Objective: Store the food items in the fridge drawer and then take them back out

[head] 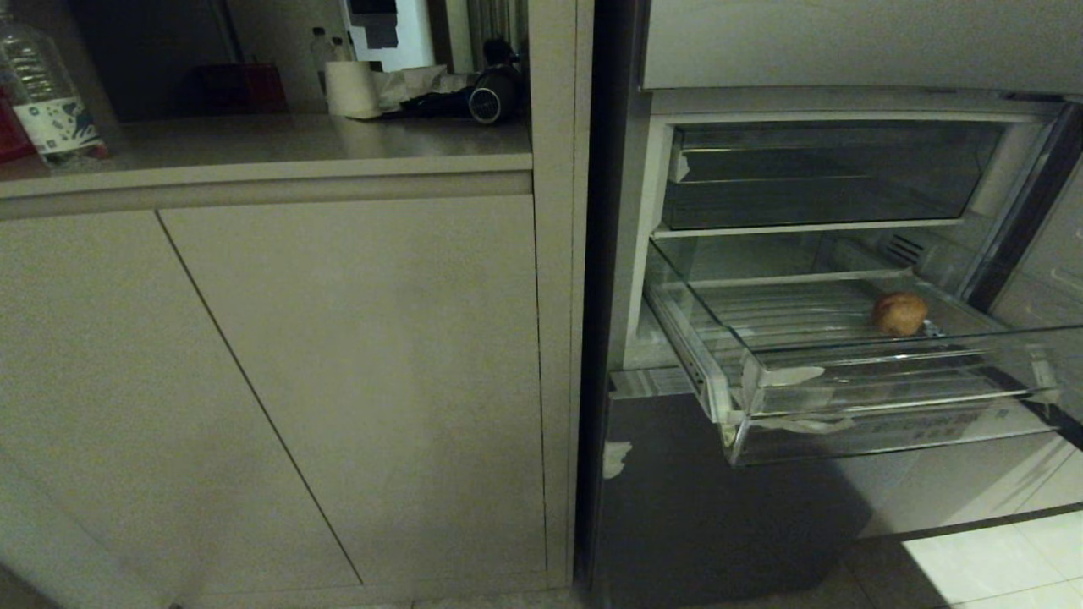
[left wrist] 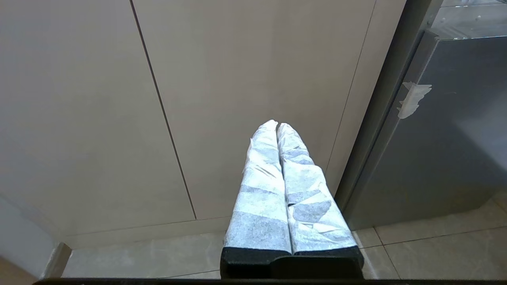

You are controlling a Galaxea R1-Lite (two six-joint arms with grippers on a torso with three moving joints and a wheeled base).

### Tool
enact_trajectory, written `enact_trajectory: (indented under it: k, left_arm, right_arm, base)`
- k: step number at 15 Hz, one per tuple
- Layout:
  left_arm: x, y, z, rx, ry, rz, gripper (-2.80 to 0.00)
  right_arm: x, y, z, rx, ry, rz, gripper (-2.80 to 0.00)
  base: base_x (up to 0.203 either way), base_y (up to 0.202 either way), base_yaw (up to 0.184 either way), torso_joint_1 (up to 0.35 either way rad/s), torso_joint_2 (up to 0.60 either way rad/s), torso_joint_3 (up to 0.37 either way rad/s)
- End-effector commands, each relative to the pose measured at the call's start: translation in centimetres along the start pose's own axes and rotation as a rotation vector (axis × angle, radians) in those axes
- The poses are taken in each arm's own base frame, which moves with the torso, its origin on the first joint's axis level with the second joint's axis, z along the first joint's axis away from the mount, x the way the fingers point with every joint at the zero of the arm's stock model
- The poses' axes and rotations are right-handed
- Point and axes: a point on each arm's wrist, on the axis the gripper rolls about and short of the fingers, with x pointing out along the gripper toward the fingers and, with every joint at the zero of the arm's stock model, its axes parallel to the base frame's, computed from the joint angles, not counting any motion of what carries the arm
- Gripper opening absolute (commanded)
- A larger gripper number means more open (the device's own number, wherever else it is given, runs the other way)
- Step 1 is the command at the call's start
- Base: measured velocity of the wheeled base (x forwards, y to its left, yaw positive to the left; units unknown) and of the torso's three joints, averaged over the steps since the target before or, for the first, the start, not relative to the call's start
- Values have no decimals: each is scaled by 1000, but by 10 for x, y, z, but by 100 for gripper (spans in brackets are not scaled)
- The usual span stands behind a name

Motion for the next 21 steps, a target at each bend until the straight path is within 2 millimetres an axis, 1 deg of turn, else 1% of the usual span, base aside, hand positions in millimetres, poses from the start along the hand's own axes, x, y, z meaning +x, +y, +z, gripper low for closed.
enact_trajectory:
  k: [1,2,4,6,14,16,21]
  left_arm:
    - [0,0,0,0,1,0,-280]
    - [0,0,0,-1,1,0,-280]
    - [0,0,0,0,1,0,-280]
    - [0,0,0,0,1,0,-280]
    - [0,0,0,0,1,0,-280]
    - [0,0,0,0,1,0,-280]
    - [0,0,0,0,1,0,-280]
  right_arm:
    - [-43,3,-57,-40,-54,-3,-280]
    - [-52,4,-73,-54,-47,-8,-280]
    - [-63,4,-87,-71,-109,-23,-280]
    - [-63,4,-96,-46,-68,-34,-280]
    - [-63,3,-97,-5,-63,-63,-280]
    - [-63,3,-97,-5,-63,-63,-280]
    - [-63,3,-97,19,-64,-71,-280]
  base:
    - [0,0,0,0,0,0]
    - [0,0,0,0,0,0]
    - [0,0,0,0,0,0]
    - [0,0,0,0,0,0]
    - [0,0,0,0,0,0]
    - [-1,3,-120,3,5,3]
    - [-1,9,-176,3,1,4]
